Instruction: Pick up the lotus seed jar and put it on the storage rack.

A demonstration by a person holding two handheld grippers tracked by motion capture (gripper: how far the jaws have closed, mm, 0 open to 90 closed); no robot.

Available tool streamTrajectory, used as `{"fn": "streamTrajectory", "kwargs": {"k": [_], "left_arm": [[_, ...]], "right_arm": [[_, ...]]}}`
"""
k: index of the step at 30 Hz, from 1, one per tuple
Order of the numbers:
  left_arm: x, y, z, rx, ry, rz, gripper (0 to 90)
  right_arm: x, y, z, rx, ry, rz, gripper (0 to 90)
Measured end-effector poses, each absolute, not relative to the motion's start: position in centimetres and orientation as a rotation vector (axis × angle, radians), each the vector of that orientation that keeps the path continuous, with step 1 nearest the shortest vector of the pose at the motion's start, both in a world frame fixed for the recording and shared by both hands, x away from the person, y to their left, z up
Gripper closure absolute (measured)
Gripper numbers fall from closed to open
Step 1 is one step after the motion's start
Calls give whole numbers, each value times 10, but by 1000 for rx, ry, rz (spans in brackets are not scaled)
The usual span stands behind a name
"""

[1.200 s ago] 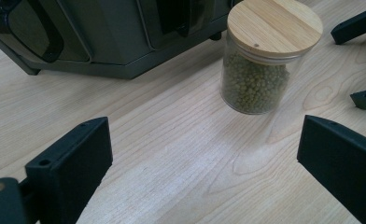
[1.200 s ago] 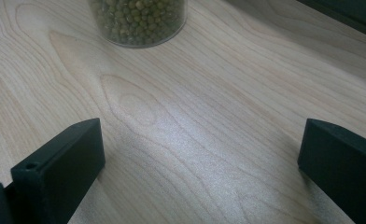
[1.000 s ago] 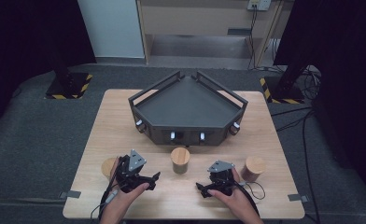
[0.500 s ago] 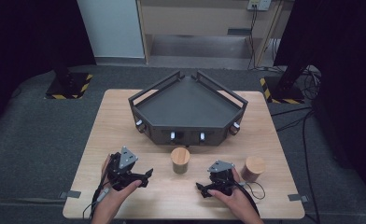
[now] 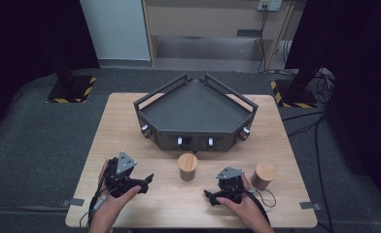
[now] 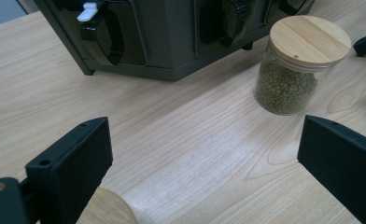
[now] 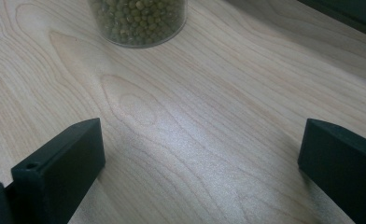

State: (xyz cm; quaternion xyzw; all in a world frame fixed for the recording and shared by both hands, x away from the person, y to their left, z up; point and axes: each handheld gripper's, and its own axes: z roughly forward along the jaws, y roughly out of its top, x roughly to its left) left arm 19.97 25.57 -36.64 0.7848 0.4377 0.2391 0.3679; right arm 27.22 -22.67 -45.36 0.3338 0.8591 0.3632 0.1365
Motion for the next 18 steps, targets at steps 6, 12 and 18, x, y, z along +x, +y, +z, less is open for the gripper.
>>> {"fn": "streamTrajectory", "kwargs": {"k": [6,12,18], "left_arm": [[197,261,-367,2014,1139,623,19],[195,266,-369,2004,1152,625,19],[192,270,-369,1999,1156,634,19]], "right_arm": [[272,-227,-454,967,2487,1051,7],[272,-227,-454,966,2487,1051,7],[272,-227,-454,967,2487,1051,7]]}}
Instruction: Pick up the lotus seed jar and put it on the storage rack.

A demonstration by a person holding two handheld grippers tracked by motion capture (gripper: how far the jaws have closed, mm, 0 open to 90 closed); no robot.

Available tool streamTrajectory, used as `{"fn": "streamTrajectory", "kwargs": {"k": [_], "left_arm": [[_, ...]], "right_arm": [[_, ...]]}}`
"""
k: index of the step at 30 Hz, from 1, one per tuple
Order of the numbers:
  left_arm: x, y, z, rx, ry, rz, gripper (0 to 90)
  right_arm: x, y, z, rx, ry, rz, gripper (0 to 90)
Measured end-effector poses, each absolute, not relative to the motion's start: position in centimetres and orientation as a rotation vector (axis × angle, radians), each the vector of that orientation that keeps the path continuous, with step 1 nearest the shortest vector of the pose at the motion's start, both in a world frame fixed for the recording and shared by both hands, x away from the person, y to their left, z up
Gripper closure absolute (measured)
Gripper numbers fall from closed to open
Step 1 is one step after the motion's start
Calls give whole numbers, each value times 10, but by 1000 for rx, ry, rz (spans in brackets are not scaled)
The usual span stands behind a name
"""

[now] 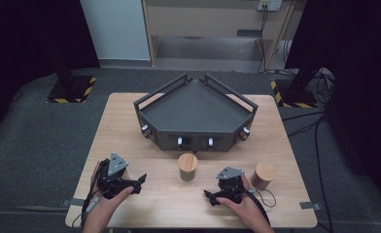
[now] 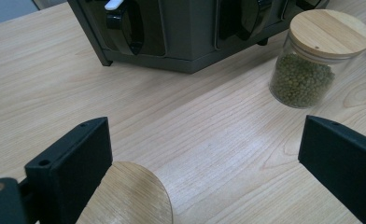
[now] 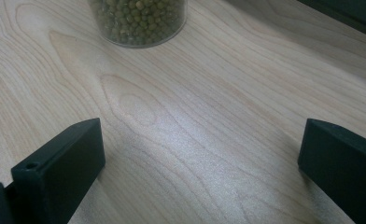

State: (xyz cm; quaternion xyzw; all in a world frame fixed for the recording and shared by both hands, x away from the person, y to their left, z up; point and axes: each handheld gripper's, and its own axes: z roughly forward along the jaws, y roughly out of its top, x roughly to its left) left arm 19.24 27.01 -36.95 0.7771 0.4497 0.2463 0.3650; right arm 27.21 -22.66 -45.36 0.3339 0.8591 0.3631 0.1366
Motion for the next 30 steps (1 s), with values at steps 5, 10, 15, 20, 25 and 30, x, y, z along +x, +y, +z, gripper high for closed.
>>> {"fn": "streamTrajectory", "kwargs": {"k": [5,10,15,20,25,30], "left_arm": [[192,274,-370,1991,1169,635,19],[190,278,-369,1981,1173,641,19],[189,282,-371,1975,1180,645,18],[188,285,-371,1973,1188,653,17],[187,289,-372,1960,1199,656,18],[186,292,-372,1956,1208,660,18]], "right_arm": [[272,-227,-454,967,2487,1051,7],[272,-227,-454,966,2487,1051,7],[272,-227,-454,966,2487,1051,7],[272,-227,-454,966,2487,1051,7],[272,-227,-454,966,2487,1051,7],[272,-227,-454,966,2487,1051,7]]}}
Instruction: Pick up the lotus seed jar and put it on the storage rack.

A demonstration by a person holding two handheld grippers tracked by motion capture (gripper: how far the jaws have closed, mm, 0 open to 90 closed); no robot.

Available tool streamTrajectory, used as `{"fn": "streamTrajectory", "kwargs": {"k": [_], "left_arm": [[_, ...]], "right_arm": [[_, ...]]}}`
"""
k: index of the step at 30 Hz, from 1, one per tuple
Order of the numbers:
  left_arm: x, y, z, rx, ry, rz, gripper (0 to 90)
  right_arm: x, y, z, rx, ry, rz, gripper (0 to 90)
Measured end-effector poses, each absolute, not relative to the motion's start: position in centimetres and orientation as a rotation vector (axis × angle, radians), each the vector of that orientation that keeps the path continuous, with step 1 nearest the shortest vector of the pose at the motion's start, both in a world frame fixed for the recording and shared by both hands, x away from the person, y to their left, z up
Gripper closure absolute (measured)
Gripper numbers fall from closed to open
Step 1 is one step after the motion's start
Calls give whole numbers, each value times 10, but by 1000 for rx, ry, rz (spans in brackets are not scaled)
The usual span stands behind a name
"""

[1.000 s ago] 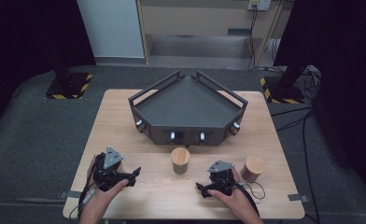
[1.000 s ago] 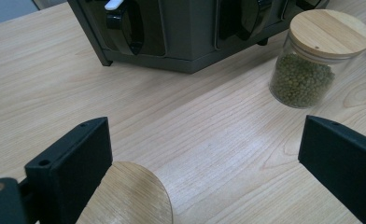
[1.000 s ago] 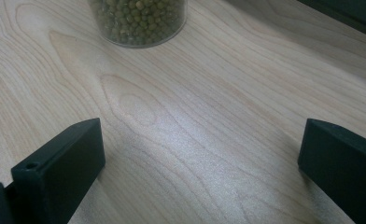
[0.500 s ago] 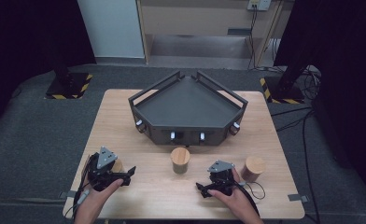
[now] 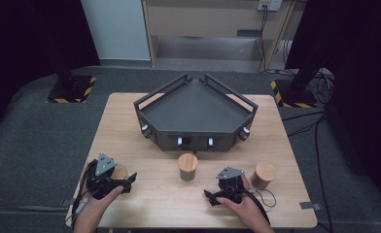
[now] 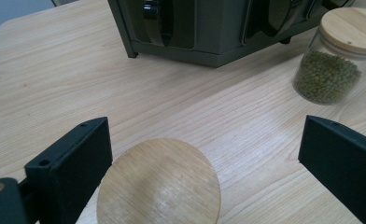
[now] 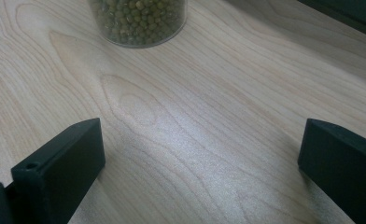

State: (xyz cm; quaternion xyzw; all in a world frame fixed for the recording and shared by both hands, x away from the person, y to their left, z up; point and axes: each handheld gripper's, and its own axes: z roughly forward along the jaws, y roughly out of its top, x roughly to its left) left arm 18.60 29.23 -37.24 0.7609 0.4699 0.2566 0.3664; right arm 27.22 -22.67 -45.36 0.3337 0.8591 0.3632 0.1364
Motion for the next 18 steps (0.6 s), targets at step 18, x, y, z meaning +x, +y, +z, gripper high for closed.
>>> {"fn": "streamTrajectory", "kwargs": {"k": [18], "left_arm": [[187,300,-378,1973,1245,659,18]], "right_arm": [[272,-227,-454,966,2487,1051,7]]}}
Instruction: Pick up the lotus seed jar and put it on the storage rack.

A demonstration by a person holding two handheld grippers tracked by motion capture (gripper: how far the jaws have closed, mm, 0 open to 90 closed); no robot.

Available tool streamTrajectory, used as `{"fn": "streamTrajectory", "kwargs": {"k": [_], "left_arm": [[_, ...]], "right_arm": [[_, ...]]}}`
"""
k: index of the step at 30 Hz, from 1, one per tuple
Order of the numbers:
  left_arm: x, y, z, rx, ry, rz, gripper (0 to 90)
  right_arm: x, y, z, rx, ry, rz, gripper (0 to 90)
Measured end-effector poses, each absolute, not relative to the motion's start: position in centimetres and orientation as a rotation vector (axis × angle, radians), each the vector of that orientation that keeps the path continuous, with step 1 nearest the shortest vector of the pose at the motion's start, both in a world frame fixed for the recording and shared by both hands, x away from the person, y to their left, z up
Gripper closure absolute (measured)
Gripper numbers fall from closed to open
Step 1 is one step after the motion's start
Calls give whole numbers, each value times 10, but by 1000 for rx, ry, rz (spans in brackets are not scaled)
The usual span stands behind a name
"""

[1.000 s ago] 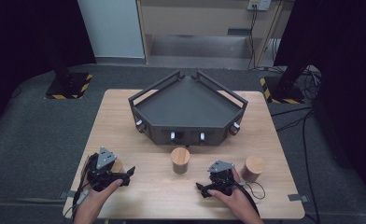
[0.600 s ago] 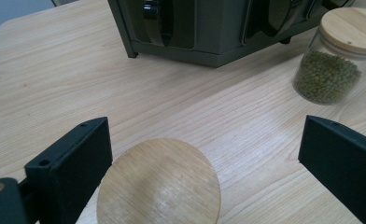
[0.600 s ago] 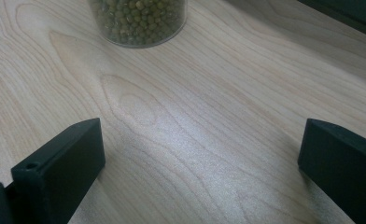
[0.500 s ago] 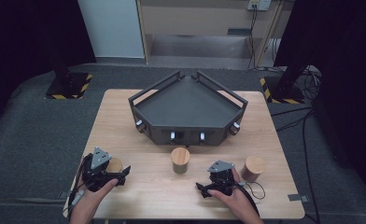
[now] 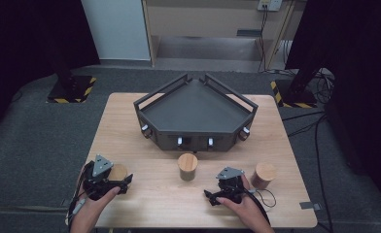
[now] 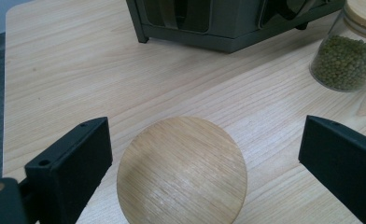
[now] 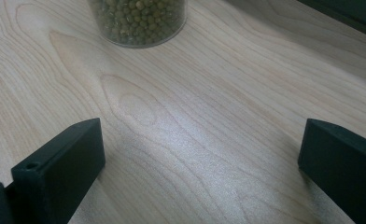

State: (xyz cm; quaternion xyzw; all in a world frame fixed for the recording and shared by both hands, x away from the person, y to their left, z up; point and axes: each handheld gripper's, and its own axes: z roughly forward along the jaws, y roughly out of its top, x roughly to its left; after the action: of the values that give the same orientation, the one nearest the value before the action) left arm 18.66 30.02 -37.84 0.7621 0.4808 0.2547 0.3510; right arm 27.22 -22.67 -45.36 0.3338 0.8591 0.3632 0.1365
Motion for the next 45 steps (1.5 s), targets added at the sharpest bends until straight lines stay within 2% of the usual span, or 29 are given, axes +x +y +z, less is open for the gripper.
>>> {"fn": "streamTrajectory", "kwargs": {"k": [45], "left_arm": [[191,308,-404,1980,1319,643,19]], "right_arm": [[272,-227,-454,966,2487,1052,7]]}}
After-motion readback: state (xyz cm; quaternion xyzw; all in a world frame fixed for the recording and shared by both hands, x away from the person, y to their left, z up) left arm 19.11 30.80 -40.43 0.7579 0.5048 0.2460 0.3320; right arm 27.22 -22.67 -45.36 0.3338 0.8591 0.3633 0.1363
